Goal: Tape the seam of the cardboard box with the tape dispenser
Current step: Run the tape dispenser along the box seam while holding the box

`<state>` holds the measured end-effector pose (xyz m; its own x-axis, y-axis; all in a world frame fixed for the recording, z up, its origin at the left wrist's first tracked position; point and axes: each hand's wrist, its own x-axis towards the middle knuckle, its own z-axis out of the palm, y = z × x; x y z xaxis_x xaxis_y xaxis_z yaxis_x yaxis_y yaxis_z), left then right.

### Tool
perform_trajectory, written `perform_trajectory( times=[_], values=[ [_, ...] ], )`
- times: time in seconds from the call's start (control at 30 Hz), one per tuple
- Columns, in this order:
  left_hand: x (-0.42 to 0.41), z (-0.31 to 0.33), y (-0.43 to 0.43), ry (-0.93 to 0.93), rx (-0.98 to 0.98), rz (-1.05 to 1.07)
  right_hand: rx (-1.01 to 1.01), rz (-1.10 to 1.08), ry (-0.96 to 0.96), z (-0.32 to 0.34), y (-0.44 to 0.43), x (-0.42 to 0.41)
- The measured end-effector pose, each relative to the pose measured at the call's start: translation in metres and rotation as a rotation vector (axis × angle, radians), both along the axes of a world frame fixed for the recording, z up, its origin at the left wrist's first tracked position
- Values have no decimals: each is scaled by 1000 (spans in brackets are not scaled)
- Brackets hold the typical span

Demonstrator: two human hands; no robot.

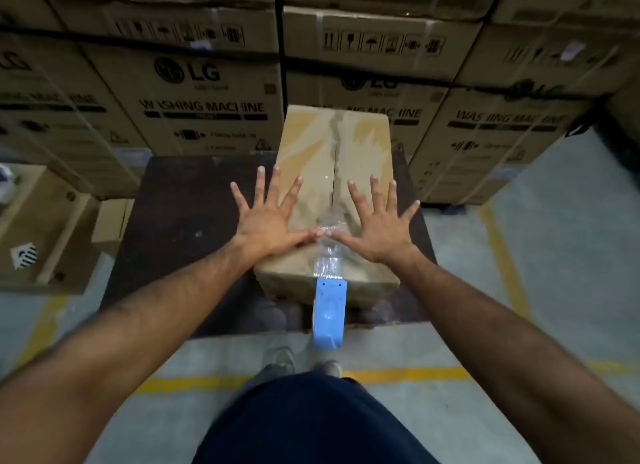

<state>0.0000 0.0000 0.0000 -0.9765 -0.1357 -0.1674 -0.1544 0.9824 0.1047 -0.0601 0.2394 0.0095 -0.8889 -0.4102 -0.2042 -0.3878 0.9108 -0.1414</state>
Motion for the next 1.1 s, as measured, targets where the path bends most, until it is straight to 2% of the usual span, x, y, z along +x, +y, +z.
perform_trajectory(
  times=[0.27,0.4,0.5,0.57,0.63,0.7,0.77,0.9,1.1],
  values=[
    [40,-26,17,-40,19,8,4,28,-1,-28,25,42],
    [46,-33,17,-24,28,11,-18,-21,-15,-33,21,51],
    [39,-32,12,-32,35,-9,-78,-97,43,-24,20,57],
    [30,-30,11,-32,34,-34,-236,-218,151,-17,23,68],
    [18,-25,14,-23,48,-56,-564,-409,241,-8,31,94],
    [5,-22,20,-5,56,-63,-897,-634,185,-5,39,129],
    [-7,-19,28,1,51,-82,-1026,-741,75,-7,41,164],
    [-24,-18,41,-6,75,-130,-966,-760,-208,-39,28,203],
    [-36,-30,42,-11,82,-127,-734,-694,-306,-67,8,211]
  ],
)
